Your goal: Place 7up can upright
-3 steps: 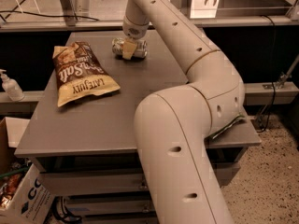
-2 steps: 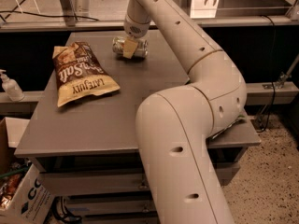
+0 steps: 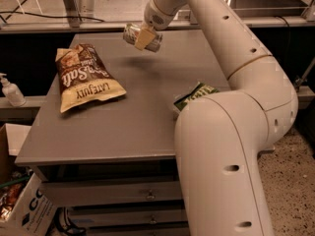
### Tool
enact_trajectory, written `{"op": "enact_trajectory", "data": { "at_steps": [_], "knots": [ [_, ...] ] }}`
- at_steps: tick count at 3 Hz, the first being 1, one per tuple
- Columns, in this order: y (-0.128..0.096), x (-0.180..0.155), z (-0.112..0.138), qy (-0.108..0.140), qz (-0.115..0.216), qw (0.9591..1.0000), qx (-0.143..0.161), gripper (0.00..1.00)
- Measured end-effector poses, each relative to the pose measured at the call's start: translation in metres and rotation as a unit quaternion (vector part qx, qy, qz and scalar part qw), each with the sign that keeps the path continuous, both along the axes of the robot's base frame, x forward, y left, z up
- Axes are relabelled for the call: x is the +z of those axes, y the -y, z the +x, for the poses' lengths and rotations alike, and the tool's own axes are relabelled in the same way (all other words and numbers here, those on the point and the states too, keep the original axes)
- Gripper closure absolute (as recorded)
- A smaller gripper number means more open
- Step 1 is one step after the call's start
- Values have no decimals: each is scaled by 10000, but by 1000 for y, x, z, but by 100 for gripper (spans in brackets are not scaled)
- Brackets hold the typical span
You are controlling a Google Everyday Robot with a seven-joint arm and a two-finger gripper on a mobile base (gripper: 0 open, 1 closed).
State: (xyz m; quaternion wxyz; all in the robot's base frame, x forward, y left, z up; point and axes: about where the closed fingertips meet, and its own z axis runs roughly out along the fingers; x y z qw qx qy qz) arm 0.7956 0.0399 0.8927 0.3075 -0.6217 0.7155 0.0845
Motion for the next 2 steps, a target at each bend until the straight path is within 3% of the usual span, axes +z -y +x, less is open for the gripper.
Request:
{"op": "enact_trajectory", "data": {
  "at_steps": [1, 2],
  "knots": [
    [11, 15, -12, -52, 1118, 9937, -13, 100],
    [10, 16, -15, -90, 1320, 9912, 4, 100]
  ]
}}
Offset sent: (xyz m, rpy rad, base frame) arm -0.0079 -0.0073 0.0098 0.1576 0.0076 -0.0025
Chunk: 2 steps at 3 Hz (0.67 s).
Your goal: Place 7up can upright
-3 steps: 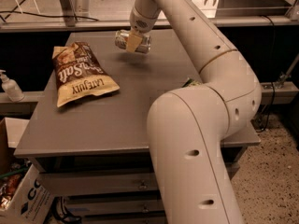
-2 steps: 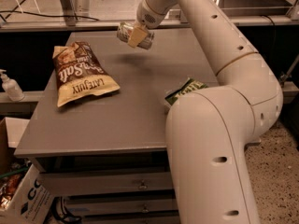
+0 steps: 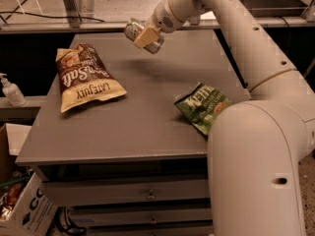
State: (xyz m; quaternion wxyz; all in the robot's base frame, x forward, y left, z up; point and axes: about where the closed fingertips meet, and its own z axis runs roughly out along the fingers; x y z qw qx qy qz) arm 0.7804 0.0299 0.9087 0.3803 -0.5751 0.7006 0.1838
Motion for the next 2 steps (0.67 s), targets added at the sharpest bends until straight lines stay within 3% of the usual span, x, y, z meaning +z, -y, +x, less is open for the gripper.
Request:
{"op": "enact_trajectory", "data": {
  "at_steps": [2],
  "knots": [
    [2, -8, 2, -34, 256, 9997, -32, 100]
  ]
}}
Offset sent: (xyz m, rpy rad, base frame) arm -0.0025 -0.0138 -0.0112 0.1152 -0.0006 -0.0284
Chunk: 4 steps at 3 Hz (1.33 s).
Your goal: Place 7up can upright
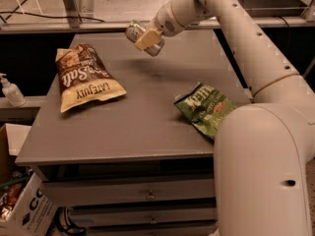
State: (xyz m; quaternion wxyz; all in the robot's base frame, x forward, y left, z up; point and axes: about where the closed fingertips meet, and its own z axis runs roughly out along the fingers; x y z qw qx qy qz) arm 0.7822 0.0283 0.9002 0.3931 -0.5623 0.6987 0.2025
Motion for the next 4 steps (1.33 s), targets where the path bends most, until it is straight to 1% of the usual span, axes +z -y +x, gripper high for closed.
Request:
{"op": "enact_trajectory", "data": {
  "at_steps": [1, 2, 3, 4],
  "knots": [
    [11, -7, -1, 12, 336, 9994, -82, 100],
    [25, -11, -5, 43, 838, 9962, -217, 100],
    [45, -9, -11, 105, 1500, 9879, -380, 100],
    [60, -4, -13, 203, 2151, 9750, -510, 100]
  ]
}}
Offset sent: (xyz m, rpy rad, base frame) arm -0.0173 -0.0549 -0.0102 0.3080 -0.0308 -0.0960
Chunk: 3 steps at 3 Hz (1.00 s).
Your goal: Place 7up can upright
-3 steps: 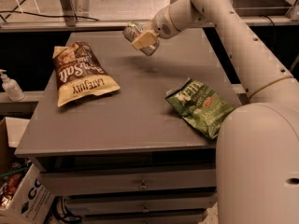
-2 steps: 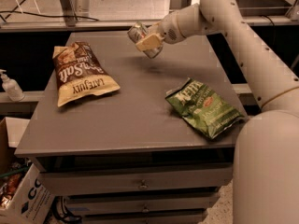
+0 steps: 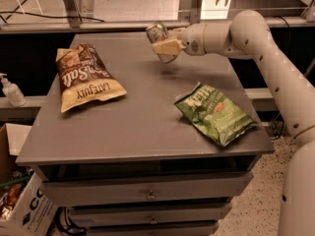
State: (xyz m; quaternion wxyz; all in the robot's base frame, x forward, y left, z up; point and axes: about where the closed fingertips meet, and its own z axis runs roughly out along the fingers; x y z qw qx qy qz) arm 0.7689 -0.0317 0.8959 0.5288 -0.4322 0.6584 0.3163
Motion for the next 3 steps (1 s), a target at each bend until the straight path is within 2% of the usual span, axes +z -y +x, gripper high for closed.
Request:
{"op": "enact_trajectory", "data": {
  "at_steps": [1, 3],
  "knots": [
    [10, 4, 0, 107, 498, 9987, -86, 100],
    [20, -6, -4, 236, 802, 9965, -61, 100]
  ]
}}
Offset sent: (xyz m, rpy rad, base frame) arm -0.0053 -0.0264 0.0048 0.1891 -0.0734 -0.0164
